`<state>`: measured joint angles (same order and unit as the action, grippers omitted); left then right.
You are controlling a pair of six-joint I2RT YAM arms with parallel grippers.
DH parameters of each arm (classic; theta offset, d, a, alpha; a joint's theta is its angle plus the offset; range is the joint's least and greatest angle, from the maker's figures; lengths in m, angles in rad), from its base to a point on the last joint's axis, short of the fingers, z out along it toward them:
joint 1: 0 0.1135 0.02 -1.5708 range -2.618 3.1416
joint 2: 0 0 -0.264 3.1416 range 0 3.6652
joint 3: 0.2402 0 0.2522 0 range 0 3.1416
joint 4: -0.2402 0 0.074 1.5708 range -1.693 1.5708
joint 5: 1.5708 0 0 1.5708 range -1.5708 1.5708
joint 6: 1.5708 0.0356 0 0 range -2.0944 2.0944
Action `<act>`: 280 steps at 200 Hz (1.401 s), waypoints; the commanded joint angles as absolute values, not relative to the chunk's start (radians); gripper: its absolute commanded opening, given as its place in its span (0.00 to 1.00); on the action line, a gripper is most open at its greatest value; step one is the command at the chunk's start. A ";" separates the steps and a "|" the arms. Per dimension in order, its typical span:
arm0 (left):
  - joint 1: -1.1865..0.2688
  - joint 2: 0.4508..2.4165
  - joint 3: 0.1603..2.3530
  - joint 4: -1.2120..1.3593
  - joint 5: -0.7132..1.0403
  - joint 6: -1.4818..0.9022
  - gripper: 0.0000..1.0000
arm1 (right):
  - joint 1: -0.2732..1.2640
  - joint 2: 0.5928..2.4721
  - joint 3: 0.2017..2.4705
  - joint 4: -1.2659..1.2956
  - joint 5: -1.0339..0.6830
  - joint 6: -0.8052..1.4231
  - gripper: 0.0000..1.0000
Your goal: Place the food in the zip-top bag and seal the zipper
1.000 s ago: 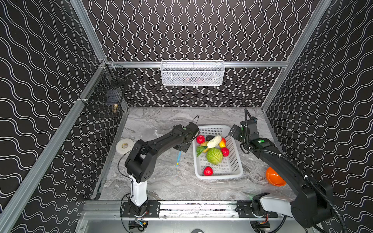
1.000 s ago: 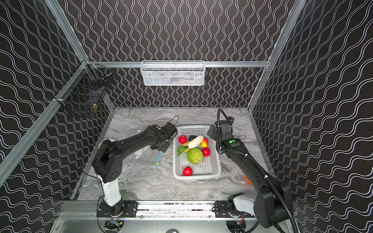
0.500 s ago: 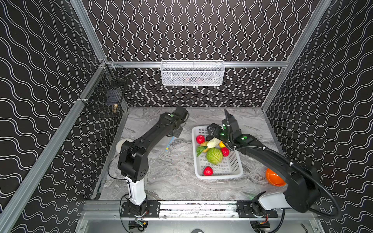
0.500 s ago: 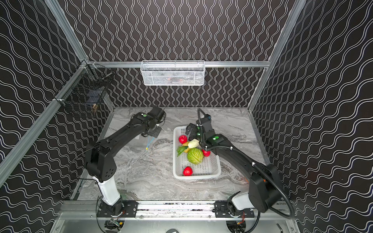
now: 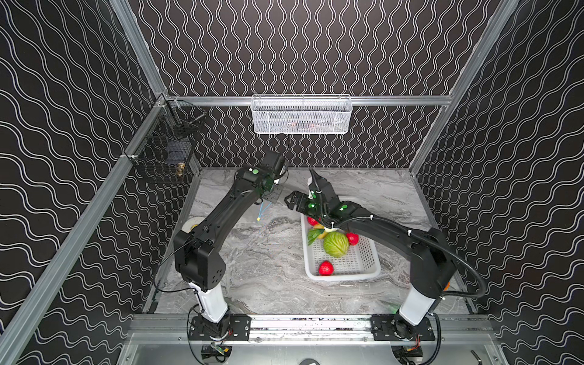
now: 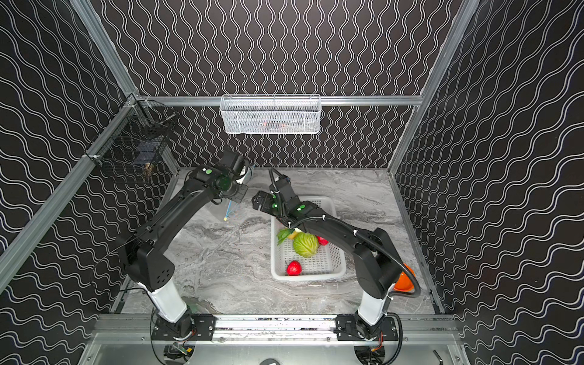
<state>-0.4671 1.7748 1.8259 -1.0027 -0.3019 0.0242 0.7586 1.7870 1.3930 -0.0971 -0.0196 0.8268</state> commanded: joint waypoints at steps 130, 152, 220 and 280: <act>-0.436 1.778 1.884 -1.067 -0.275 -0.026 0.00 | 0.778 1.991 1.583 -0.009 -0.038 0.945 0.91; -0.434 1.737 1.846 -1.014 -0.375 -0.038 0.00 | 0.776 2.009 1.588 -0.029 -0.015 0.949 0.90; -0.428 1.710 1.924 -0.985 -0.624 0.023 0.00 | 0.733 1.982 1.463 -0.047 0.012 0.954 0.90; -0.430 1.672 1.885 -0.947 -0.670 0.028 0.00 | 0.727 1.967 1.462 -0.029 -0.029 0.944 0.90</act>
